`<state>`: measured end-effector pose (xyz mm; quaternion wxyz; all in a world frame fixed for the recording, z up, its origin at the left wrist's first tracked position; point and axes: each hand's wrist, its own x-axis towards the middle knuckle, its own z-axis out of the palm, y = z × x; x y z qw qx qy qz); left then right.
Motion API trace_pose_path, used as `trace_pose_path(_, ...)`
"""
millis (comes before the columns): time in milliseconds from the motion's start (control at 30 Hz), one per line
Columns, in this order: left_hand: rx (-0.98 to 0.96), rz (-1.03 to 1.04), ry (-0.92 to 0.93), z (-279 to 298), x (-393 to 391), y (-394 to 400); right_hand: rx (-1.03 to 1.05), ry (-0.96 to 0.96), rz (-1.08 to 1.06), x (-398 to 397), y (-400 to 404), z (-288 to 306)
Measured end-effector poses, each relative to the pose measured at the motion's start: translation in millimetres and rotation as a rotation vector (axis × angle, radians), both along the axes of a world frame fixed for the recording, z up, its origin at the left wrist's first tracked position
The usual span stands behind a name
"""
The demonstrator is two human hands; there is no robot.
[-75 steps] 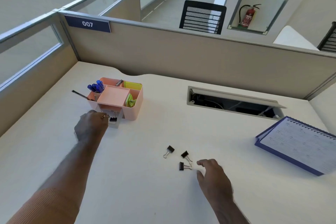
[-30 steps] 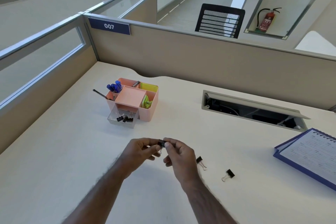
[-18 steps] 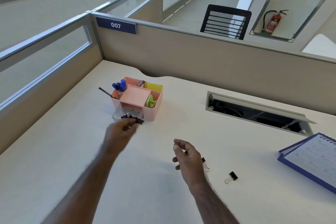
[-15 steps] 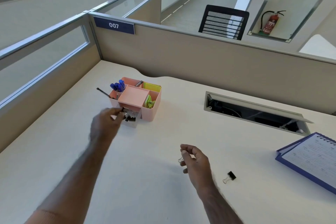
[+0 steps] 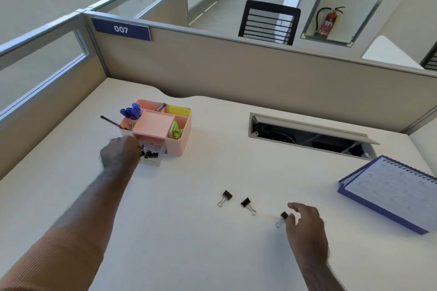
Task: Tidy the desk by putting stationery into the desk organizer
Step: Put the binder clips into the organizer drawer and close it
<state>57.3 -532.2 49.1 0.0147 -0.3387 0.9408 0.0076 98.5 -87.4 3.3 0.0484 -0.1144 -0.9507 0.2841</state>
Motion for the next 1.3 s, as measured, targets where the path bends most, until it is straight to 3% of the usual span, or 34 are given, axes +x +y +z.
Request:
trace_pose_path(200,0.039,-0.002,0.045,5.7,4.0,6.5,0.121,-0.102,0.143,9.6,17.9,-10.7)
trace_pose_path(433,0.116,0.008,0.466,24.2,22.1,31.9,0.240,-0.152,0.218,6.0,19.4,-19.2)
trace_pose_path(533,0.090,-0.041,0.556,22.3,28.1,47.5,0.245,-0.163,0.227,3.5,18.9,-22.9)
trace_pose_path(900,0.210,-0.191,0.618,11.1,38.0,112.5,0.231,-0.104,0.226,-3.3,17.3,-36.0)
trace_pose_path(1100,0.322,-0.251,0.590,3.5,37.7,137.6,0.275,-0.271,0.286,-15.2,18.4,-32.6)
trace_pose_path(1300,0.656,-0.373,0.473,-7.9,44.1,159.3,0.108,-0.204,0.337,-10.4,-14.8,-1.8)
